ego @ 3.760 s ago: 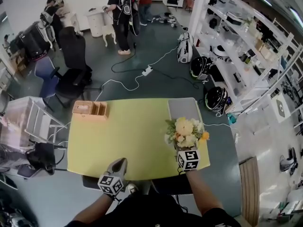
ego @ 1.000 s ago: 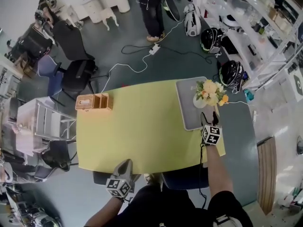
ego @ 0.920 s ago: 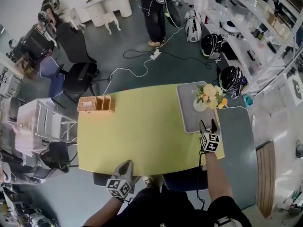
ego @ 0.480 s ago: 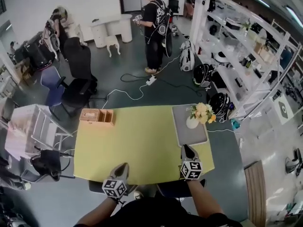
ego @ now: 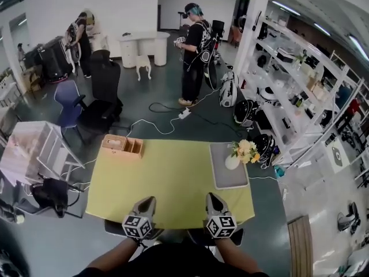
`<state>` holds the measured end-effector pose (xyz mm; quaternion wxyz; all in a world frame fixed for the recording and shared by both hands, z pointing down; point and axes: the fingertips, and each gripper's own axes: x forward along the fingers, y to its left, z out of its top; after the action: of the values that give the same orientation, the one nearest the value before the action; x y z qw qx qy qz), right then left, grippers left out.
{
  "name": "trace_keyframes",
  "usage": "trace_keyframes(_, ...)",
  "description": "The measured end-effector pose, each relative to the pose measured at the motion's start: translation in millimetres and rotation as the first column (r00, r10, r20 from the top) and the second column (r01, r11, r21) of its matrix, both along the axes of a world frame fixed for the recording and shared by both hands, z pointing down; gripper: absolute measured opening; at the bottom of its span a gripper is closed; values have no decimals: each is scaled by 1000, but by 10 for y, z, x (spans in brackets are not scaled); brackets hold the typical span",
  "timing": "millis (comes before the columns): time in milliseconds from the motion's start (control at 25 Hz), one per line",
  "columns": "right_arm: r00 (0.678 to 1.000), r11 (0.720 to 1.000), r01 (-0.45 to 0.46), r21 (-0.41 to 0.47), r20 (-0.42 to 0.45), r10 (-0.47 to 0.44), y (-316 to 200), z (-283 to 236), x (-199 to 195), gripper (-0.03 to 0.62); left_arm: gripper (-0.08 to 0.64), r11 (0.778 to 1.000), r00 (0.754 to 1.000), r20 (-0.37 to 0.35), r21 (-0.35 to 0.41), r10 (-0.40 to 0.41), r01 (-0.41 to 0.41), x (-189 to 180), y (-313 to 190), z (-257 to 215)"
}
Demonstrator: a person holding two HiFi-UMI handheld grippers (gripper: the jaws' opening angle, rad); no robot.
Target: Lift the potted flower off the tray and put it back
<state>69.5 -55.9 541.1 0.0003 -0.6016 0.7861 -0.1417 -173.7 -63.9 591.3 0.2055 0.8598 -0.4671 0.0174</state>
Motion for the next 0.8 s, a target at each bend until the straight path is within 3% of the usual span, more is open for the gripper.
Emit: trace_keyframes(800, 996, 997, 77, -20, -44, -78, 247, 56, -428, 2, 8, 999, 999, 32, 49, 4, -5, -213, 128, -105)
